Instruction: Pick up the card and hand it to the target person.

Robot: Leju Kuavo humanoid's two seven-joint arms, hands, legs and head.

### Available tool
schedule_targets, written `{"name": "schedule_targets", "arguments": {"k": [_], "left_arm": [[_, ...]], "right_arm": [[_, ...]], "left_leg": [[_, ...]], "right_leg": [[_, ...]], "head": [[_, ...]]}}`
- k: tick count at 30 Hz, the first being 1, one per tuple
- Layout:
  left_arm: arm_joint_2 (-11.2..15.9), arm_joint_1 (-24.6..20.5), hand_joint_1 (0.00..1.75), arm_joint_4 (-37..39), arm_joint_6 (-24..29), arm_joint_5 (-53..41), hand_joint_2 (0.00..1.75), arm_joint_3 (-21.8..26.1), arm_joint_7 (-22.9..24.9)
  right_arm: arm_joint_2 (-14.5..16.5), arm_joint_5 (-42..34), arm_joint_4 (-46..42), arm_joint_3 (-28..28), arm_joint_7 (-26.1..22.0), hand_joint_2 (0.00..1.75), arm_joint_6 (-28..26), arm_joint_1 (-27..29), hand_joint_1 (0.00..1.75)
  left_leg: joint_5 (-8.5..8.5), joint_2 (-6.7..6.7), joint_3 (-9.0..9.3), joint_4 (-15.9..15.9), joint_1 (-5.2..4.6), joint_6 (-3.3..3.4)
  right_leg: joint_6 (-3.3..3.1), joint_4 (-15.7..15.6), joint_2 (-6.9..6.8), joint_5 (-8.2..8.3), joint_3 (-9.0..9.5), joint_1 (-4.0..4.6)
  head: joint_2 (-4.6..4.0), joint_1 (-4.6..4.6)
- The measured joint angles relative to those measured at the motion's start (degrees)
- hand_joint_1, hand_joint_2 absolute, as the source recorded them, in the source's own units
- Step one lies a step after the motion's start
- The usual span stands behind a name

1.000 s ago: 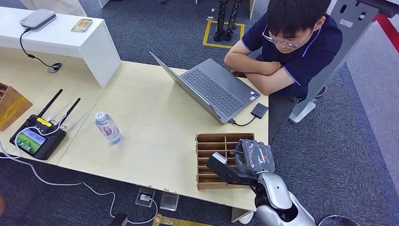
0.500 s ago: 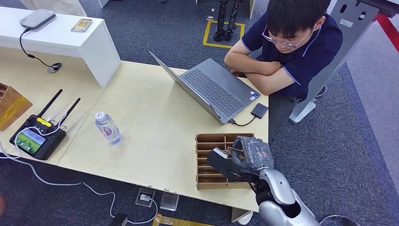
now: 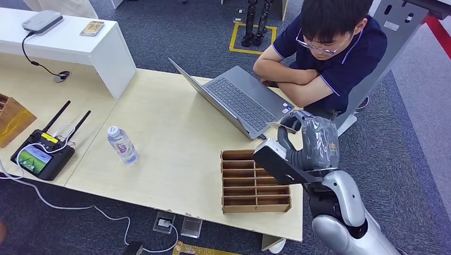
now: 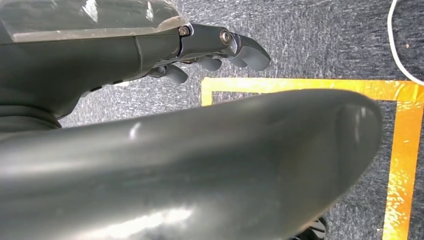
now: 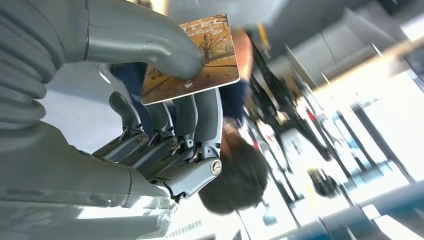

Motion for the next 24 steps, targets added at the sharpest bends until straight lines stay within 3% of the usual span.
{"name": "schedule_targets", "arguments": {"k": [10, 24], "left_arm": [[-0.10, -0.10, 0.00, 0.11, -0.30, -0.43, 0.00, -0.81, 0.00], [-0.23, -0.12, 0.00, 0.14, -0.01, -0.23, 0.00, -1.01, 0.33]], "right_arm": [[2.89, 4.36, 14.96, -0.64, -1.86, 1.75, -6.28, -1.17, 1.45], [3.47, 4.37, 14.80, -1.68, -2.37, 1.75, -7.31, -0.50, 1.45]], "left_leg": [[0.01, 0.05, 0.04, -0.05, 0.02, -0.01], [-0.01, 0.00, -0.05, 0.02, 0.01, 0.00]], "right_leg": [[0.00, -0.06, 0.06, 0.04, 0.07, 0.02], [0.01, 0.02, 0.00, 0.00, -0.02, 0.01]], "head": [[0.00, 0.00], [0.00, 0.00]]}}
